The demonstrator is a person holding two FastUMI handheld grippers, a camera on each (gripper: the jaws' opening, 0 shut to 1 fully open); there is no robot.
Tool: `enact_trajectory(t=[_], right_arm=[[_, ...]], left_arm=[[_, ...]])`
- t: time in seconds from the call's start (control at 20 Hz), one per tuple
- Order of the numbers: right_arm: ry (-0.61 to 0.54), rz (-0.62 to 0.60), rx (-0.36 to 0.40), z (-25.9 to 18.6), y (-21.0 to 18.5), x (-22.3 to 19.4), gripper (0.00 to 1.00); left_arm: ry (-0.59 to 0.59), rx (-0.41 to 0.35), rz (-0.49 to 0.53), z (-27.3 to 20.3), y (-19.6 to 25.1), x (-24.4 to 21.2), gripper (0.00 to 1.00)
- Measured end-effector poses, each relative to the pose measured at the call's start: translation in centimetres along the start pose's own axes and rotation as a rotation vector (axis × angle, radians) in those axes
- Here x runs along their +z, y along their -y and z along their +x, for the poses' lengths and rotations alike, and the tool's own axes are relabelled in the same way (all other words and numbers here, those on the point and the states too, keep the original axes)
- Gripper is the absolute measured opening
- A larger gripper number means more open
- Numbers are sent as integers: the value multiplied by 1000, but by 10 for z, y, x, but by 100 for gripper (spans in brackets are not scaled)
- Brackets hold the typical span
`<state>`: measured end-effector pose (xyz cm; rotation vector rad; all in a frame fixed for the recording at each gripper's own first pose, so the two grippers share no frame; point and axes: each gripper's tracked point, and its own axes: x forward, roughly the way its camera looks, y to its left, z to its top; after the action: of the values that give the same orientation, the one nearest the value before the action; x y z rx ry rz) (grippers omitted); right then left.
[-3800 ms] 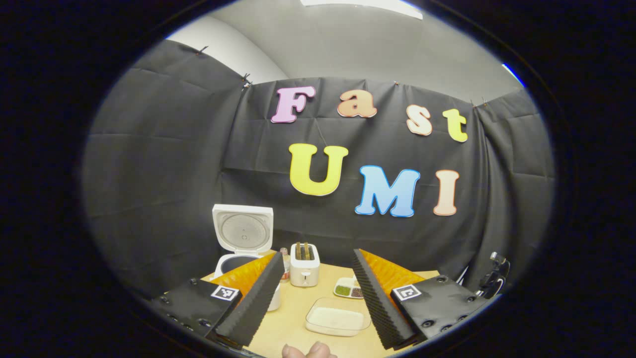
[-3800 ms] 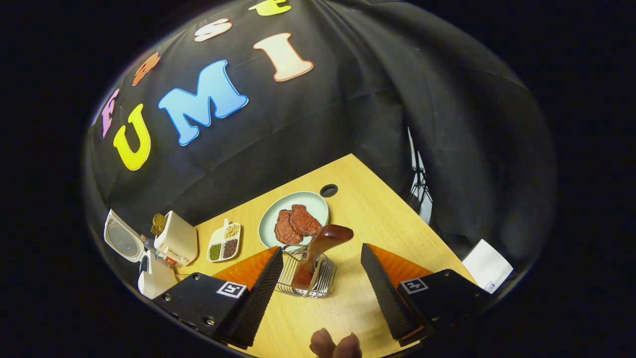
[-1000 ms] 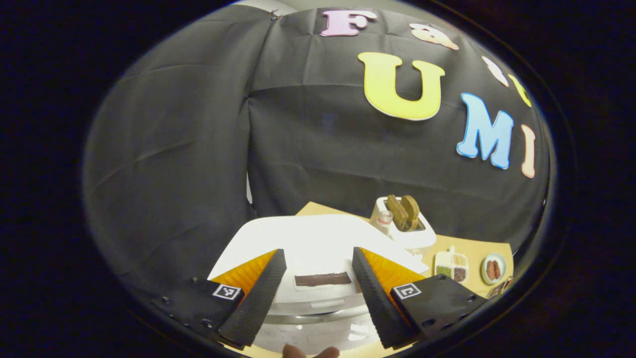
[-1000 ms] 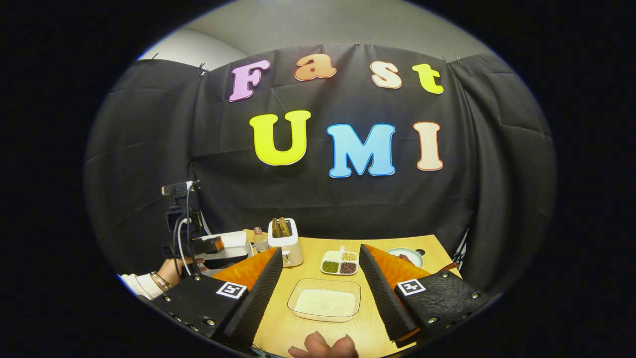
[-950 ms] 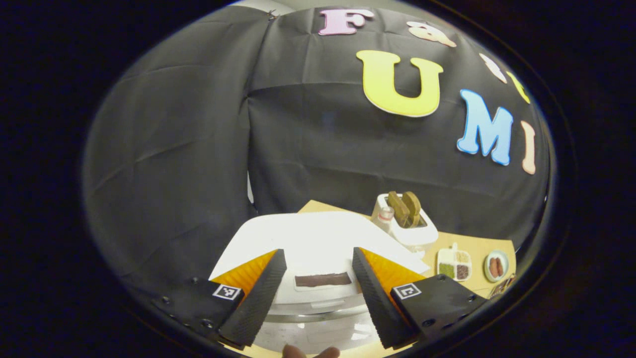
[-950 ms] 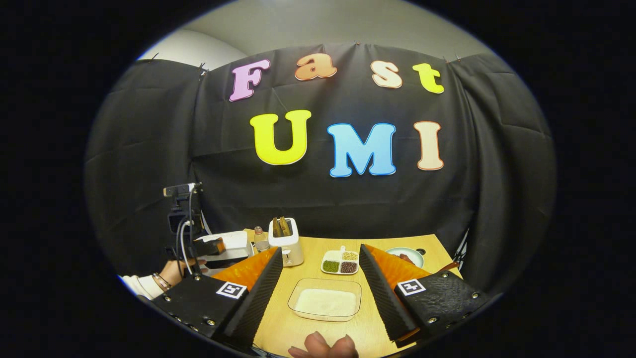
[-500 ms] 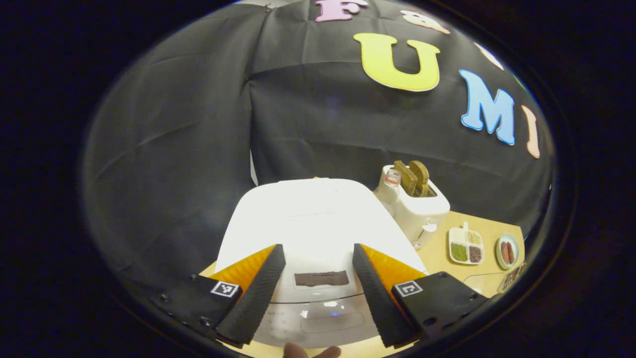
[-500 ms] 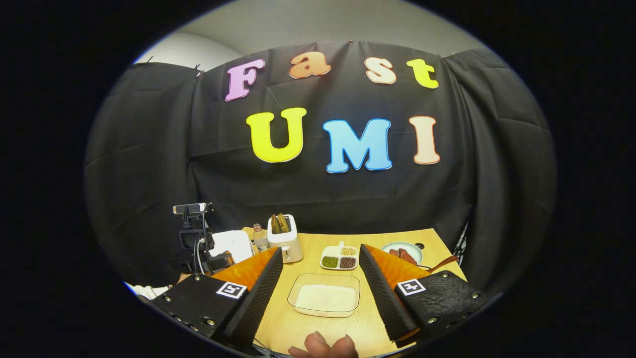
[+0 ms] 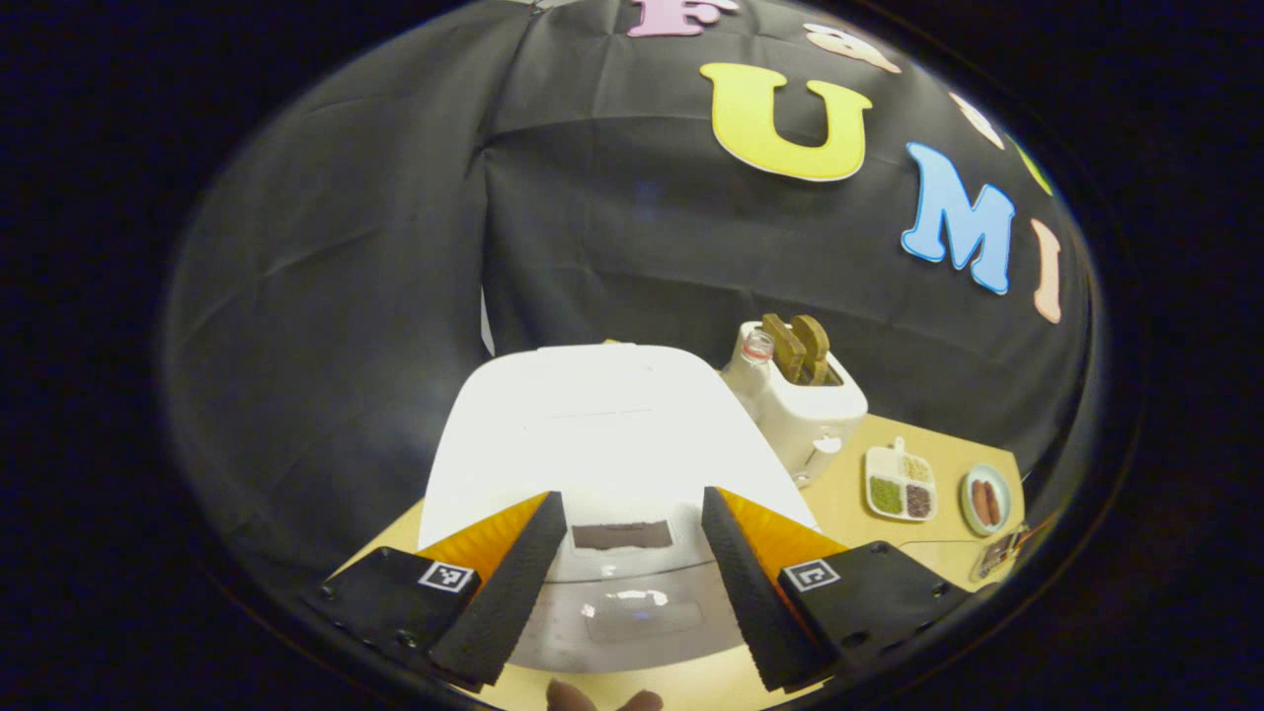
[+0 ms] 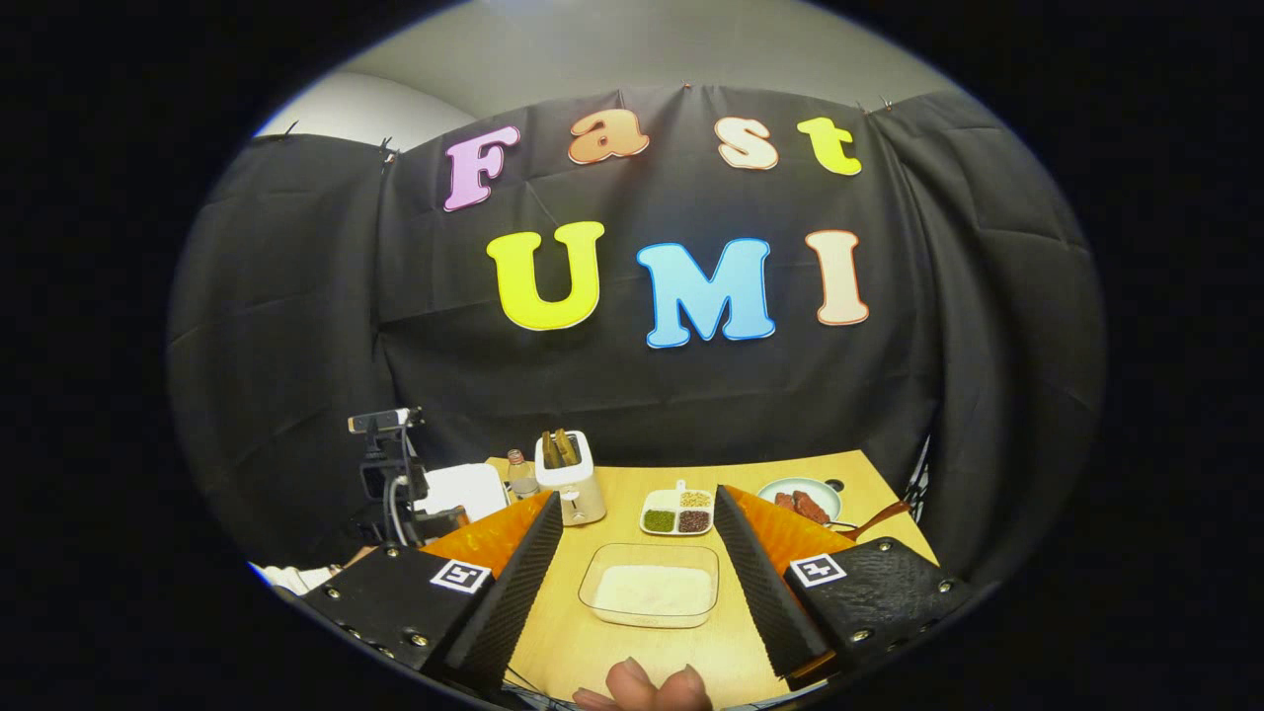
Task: Close the left gripper, press the button to open the rice cooker; take a wooden spoon from the chopstick holder with the right hand, scoop a spoonful of rice and pour it into the rice cooker, then put the wooden spoon back into the chopstick holder.
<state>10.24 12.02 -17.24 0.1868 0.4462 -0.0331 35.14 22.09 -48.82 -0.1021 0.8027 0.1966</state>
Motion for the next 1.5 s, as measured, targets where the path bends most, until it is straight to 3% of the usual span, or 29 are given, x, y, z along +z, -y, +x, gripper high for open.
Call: enact_trajectory(t=[0.2,0.4,0.45,0.65,0.7,0.85,1.0,1.1,1.25,1.3,1.35,1.45,1.5], right_arm=[[-9,-1,-9,-6,5,-2,94],[-3,-26,-4,-15,3,-2,94],[-2,-37,5,-17,1,-4,94],[54,-91,26,-27,14,12,94],[76,-88,31,-33,21,20,94],[128,-51,51,-59,48,39,95],[206,-68,36,-88,91,62,94],[257,-111,21,-104,116,71,94],[317,-123,39,-126,133,78,94],[325,-122,47,-130,136,78,94],[326,-122,45,-135,141,76,94],[331,-114,40,-143,150,79,89],[346,-113,32,-145,154,83,94]], left_arm=[[34,8,0,-18,-7,2,100],[72,-54,3,-71,12,10,98],[89,-80,-13,-91,20,14,94],[192,-227,-54,-203,70,35,100],[234,-256,-42,-232,81,41,94],[408,-307,41,-319,116,61,100],[511,-376,69,-397,162,57,95],[542,-389,69,-440,182,45,92],[588,-393,59,-496,193,33,96],[610,-391,58,-512,193,34,92],[619,-391,66,-524,194,35,96],[630,-409,87,-539,203,30,92],[641,-421,90,-543,209,34,92]])
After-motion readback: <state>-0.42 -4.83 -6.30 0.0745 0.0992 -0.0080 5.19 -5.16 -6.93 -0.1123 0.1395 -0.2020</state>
